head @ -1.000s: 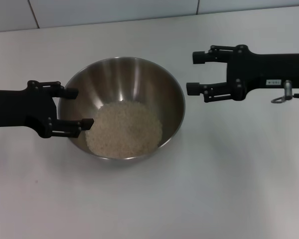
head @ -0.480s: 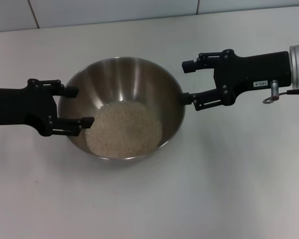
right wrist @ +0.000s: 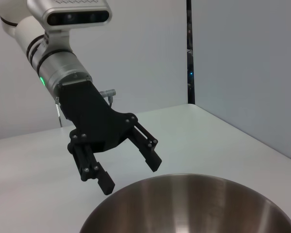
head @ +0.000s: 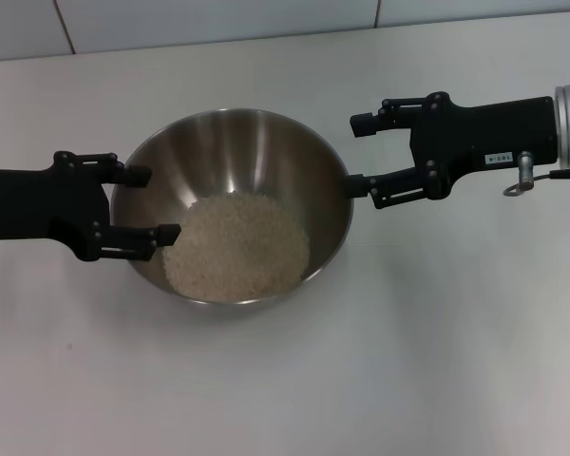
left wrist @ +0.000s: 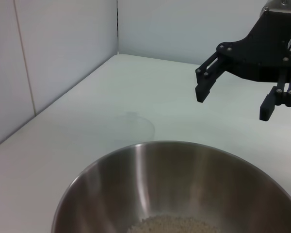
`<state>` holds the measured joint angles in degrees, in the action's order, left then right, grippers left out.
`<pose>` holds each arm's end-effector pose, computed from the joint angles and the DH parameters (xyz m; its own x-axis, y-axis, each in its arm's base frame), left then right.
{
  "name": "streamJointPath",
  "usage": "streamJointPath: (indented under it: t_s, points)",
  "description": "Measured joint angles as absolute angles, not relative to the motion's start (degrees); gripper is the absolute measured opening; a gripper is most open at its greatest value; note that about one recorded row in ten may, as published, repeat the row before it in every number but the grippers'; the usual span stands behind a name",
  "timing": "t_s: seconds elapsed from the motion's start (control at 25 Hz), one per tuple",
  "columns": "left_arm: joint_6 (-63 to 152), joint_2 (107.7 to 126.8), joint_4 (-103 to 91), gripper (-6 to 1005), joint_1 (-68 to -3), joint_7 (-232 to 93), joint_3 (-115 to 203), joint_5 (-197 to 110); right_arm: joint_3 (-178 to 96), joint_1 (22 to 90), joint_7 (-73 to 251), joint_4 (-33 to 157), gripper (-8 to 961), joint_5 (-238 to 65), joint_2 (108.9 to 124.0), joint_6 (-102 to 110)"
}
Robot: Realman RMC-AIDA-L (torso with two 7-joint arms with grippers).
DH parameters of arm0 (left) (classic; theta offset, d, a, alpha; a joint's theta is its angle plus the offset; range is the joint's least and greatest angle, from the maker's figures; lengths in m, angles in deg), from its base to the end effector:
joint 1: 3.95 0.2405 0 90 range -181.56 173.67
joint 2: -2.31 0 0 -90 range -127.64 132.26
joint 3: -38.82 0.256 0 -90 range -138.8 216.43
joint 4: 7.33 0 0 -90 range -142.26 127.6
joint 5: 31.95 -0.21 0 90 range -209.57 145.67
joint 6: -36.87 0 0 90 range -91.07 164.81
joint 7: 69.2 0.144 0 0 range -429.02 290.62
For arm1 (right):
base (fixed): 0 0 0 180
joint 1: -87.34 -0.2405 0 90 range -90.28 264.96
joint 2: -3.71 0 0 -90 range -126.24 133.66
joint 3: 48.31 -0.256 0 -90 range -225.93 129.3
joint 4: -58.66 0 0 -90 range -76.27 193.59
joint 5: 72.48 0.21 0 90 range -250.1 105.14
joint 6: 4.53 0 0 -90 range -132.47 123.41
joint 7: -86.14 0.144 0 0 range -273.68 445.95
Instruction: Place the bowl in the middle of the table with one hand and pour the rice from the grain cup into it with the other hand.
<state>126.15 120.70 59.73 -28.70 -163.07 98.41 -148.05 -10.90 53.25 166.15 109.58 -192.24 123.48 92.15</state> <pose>-0.2173 0.3340 0.0296 0.9531 0.1956 0.2308 0.2473 -0.9433 -0.2216 0.2235 0.3475 0.0326 0.8941 -0.1489 -0.4225 -0.2506 -0.9480 -0.1964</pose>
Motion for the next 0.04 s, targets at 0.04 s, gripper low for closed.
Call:
streamJointPath:
  t_s: [0.04]
  points:
    - [126.15, 120.70, 59.74, 824, -28.65, -163.07, 98.41, -148.05, -10.87, 53.24, 166.16, 109.58, 834, -192.22, 123.48, 92.14]
